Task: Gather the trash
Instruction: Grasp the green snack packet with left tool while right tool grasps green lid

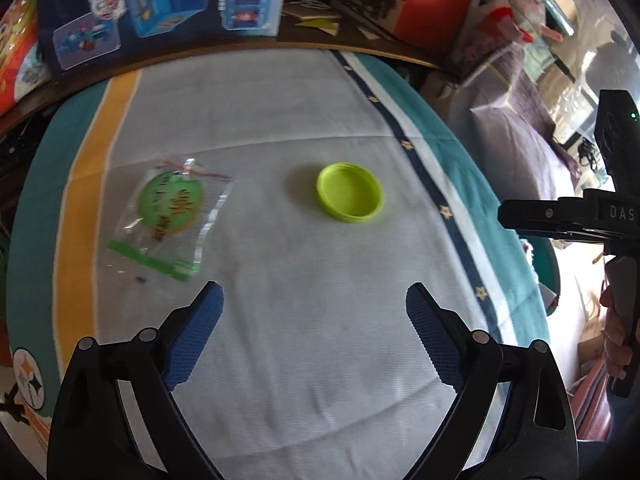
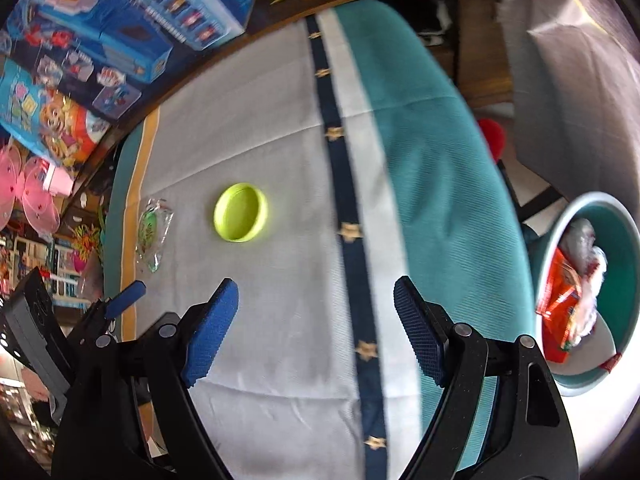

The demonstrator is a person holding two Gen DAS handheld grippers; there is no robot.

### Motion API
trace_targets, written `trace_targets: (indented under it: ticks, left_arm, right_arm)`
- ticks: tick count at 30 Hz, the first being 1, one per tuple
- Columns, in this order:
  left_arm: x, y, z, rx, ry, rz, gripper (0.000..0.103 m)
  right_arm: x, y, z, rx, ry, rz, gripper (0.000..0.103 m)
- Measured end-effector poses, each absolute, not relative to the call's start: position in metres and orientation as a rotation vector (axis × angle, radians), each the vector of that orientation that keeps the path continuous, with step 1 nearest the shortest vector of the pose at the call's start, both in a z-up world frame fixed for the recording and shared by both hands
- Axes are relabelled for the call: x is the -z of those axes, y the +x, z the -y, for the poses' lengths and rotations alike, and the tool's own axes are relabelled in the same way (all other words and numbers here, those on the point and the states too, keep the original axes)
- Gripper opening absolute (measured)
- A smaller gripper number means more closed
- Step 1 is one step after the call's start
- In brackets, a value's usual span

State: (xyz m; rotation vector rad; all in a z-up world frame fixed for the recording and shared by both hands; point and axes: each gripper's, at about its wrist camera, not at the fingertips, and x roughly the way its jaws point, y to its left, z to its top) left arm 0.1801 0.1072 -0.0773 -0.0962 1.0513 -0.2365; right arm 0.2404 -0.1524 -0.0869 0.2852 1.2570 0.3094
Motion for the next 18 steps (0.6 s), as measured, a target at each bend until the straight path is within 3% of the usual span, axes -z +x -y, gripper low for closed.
trace_targets:
  ticks: [7,18]
  left_arm:
    - [0.08,0.195,-0.179,0.159,-0.18,-1.038,0.093]
    - [0.094,0.228,-0.189,0.179,-0.137,-1.06,0.093]
  right_arm:
    - [0.102,0.263,0.093,-0.332,0.222,-1.304,0.076]
    - [0.126,0.292,0.044,-0.299,0.111,-1.314,0.076]
